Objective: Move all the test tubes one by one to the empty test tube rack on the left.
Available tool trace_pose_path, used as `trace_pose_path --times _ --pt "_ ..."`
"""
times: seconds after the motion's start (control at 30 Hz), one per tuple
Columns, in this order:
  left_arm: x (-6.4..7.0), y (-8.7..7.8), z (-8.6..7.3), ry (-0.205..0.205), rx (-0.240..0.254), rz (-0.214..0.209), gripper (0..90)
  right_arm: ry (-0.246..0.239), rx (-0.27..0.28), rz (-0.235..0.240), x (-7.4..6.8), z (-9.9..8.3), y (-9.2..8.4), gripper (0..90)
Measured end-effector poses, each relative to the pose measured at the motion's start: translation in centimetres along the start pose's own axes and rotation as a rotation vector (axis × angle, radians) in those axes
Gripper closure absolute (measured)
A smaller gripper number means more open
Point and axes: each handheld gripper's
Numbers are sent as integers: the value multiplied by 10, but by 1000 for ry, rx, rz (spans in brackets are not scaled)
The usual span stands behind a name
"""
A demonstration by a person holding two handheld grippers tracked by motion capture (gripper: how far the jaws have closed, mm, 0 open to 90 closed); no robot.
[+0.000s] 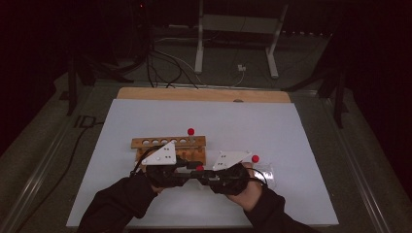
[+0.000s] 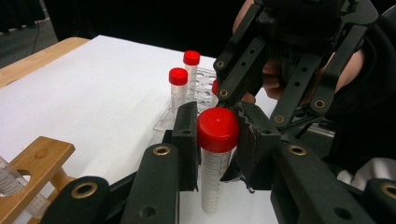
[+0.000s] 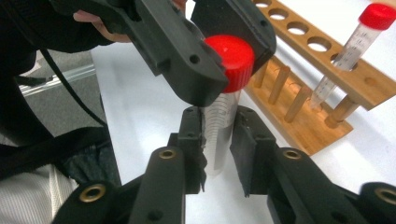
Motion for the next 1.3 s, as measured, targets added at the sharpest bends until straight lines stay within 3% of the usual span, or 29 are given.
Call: trace_pose_path --times 0.47,0.8,1.3 --pt "-18 -20 3 -39 7 96 718 9 68 -48 6 2 -21 533" --pt "-32 -29 8 -63 7 172 718 56 131 -91 15 1 -40 371" --pt "-48 -36 21 -66 18 247 718 128 169 -160 25 -7 -56 101"
Point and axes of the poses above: each handheld gripper's, and its own axes: y roughly forward along the jaws, z roughly out of its top, x roughly to its right, and after that the axes turned 3 degrees about -z, right-handed
